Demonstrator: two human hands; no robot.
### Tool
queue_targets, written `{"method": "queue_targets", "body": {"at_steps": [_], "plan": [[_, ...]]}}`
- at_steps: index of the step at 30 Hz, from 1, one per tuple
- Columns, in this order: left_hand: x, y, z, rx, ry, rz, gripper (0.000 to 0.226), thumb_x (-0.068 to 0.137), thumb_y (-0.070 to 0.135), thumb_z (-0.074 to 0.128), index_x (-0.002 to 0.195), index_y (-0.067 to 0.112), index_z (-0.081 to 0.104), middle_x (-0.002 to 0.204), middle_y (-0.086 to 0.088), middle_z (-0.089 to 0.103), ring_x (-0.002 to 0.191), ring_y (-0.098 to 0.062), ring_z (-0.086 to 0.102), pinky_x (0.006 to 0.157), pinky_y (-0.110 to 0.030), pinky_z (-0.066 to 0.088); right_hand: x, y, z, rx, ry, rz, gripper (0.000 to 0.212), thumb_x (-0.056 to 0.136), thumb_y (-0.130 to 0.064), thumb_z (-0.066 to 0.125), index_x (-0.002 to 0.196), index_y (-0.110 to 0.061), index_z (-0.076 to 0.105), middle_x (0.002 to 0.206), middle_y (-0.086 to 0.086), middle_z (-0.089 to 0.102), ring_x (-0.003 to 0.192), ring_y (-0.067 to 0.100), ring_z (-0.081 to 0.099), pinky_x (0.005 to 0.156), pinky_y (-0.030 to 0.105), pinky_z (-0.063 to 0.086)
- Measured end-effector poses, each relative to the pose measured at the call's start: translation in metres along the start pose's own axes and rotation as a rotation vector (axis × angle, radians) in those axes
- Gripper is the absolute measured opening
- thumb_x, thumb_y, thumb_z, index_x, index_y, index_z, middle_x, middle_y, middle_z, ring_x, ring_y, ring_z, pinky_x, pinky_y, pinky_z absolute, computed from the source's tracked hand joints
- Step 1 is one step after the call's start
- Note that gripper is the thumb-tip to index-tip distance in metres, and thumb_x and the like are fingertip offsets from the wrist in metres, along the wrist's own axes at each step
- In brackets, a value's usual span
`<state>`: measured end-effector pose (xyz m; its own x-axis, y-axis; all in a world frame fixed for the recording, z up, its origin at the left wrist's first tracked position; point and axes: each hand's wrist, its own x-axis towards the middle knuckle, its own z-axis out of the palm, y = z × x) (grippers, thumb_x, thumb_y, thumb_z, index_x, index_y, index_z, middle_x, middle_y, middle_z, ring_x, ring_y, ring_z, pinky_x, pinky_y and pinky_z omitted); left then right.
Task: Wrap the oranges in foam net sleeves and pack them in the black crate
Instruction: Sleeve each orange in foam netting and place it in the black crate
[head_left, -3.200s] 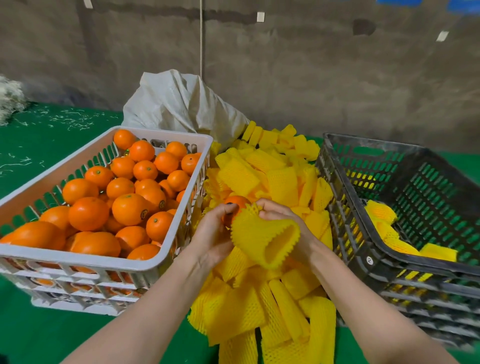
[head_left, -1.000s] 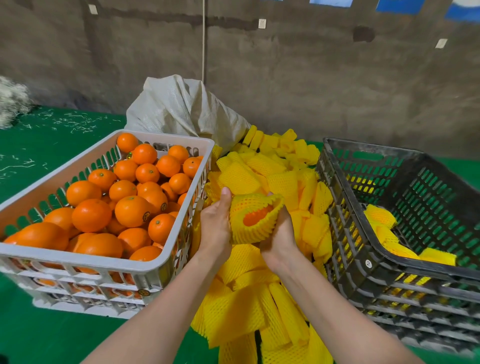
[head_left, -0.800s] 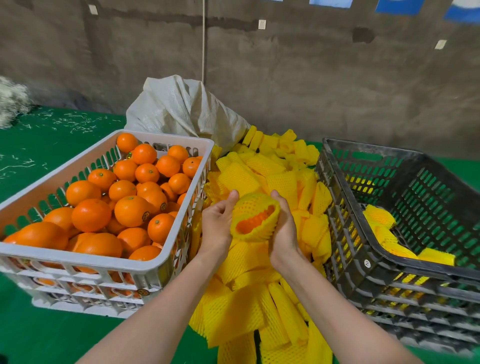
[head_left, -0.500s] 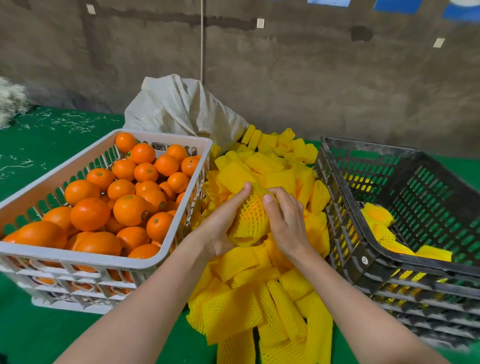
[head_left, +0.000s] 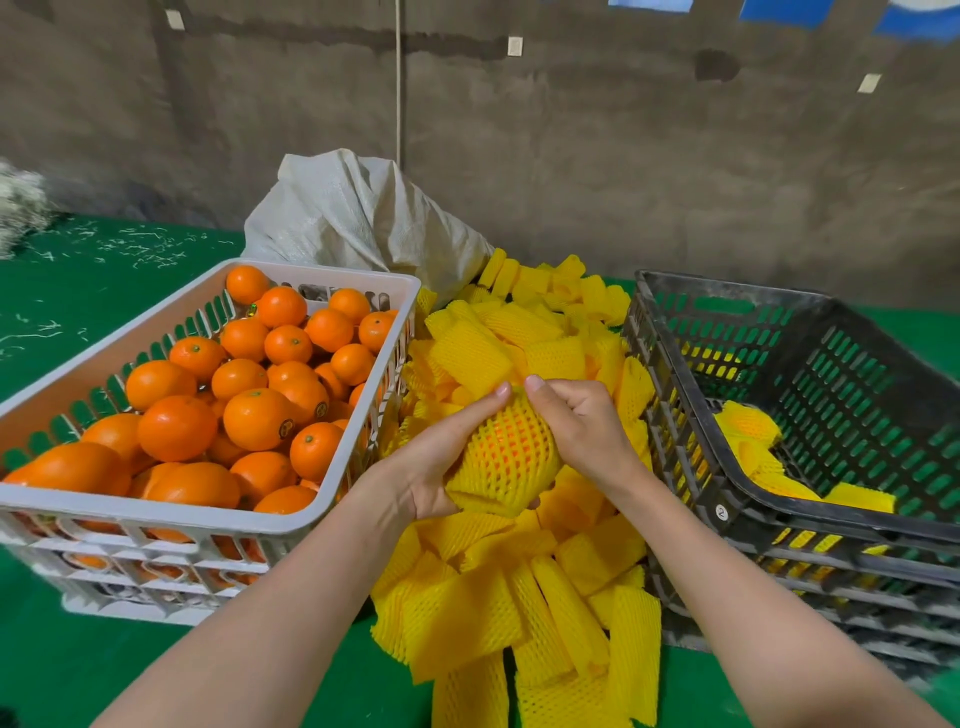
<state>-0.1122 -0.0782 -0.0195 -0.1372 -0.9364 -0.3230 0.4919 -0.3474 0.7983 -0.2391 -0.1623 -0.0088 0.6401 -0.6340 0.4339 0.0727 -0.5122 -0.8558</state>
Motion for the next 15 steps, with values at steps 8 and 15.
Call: {"method": "queue_targets", "body": {"at_steps": [8,15], "plan": [[0.005,0.001,0.008,-0.001,0.257,0.109,0.051,0.063,0.042,0.071,0.106,0.015,0.067,0.09,-0.01,0.073,0.079,-0.025,0.071,0.068,-0.037,0.055,0.0,0.008,0.002,-0.18,0.211,-0.022,0.013,0.089,-0.024,0.062,0.086,-0.013,0.054,0.08,-0.009,0.054,0.079,0.004,0.052,0.068,0.017,0.042],[0.012,-0.005,0.008,0.013,0.477,0.255,0.079,0.083,0.034,0.069,0.148,0.014,0.029,0.131,-0.012,0.057,0.112,-0.03,0.059,0.094,-0.05,0.049,-0.03,0.017,0.014,-0.186,0.076,0.016,0.034,0.088,-0.039,0.05,0.121,-0.032,0.046,0.128,-0.005,0.051,0.122,0.007,0.045,0.098,0.025,0.039]]}}
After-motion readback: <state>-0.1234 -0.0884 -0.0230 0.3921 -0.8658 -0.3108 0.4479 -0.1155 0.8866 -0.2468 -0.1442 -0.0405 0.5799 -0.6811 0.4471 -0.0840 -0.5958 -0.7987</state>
